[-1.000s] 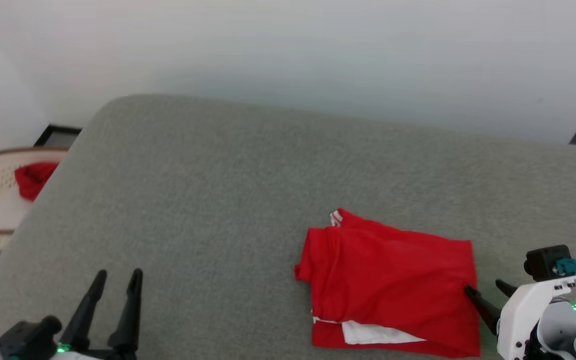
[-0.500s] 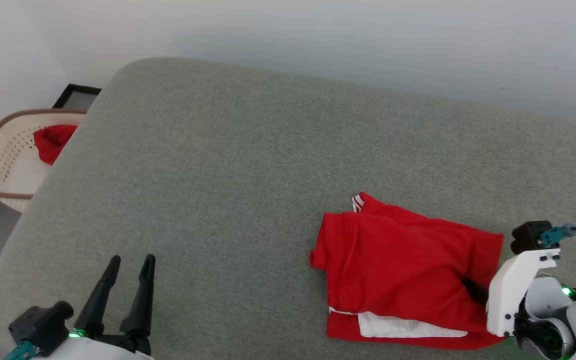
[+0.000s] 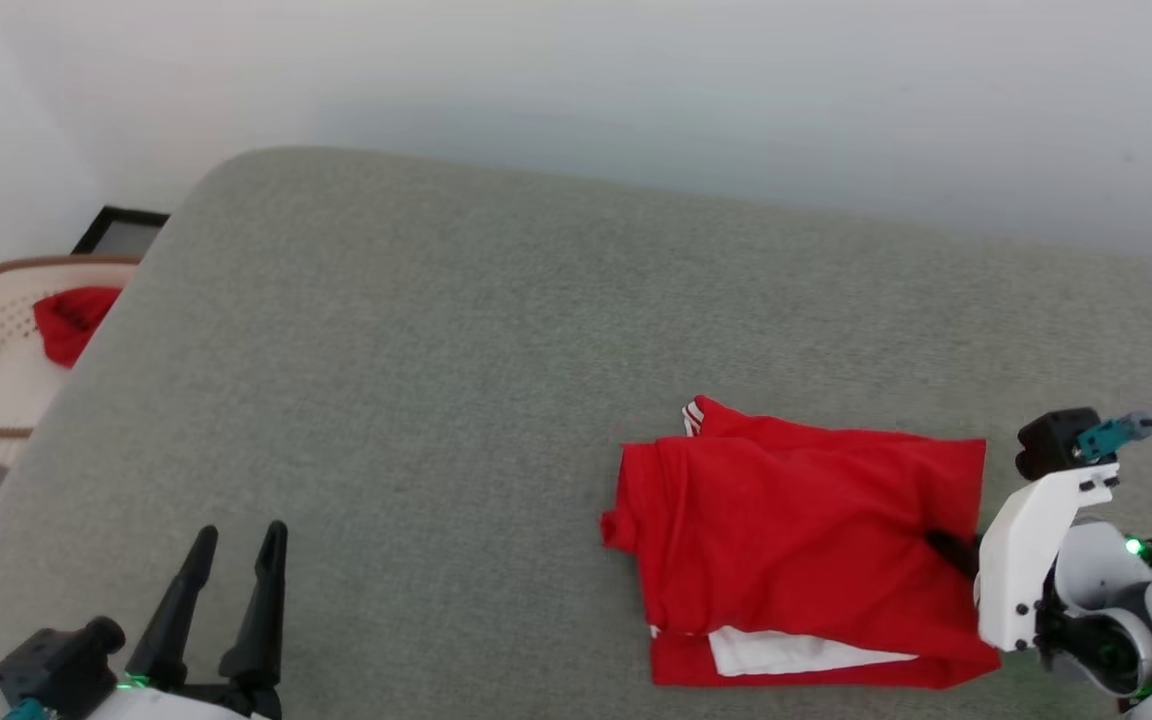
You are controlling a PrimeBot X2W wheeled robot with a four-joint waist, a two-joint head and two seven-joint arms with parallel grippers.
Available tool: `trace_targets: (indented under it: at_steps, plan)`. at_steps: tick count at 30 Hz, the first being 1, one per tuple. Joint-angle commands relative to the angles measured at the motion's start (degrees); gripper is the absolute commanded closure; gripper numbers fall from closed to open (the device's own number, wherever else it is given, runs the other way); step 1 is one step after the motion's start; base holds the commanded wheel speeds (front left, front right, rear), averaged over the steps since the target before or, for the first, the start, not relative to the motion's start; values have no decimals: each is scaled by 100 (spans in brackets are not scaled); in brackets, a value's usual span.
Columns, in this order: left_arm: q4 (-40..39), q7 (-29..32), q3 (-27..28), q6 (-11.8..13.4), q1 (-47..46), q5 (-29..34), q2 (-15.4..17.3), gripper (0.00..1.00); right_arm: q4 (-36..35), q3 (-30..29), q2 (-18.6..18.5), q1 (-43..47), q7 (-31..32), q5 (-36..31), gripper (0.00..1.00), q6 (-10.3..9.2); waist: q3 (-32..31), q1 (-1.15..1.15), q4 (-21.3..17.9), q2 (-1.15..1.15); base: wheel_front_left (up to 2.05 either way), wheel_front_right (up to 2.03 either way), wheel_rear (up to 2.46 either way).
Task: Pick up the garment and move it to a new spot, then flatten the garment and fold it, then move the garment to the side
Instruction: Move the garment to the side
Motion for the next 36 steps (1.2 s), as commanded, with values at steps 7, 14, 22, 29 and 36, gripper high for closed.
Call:
trace_targets:
  at_steps: [7,14,22,29,36]
  plan:
    - [-59,-18,46,-23,141,3,63,0,-332,-73,-391,-146,81,19,100,2,-216,0,-509,0,0,0,0]
    - [-152,-18,81,-23,107,42,80,0,-596,-170,-828,-276,103,52,100,2,-144,0,-988,0,0,0,0]
    - [-246,-18,10,-23,-150,90,143,0,-766,-174,-1412,-615,-31,92,100,2,274,0,-1556,0,0,0,0]
    - [-312,-6,-83,-23,-517,106,287,0,-609,-88,-1968,-1155,-385,-46,100,1,788,0,-1959,0,0,0,0]
    - [-404,-6,-181,-23,-929,131,467,0,-132,74,-2505,-1700,-951,-320,100,1,1285,0,-2171,0,0,0,0]
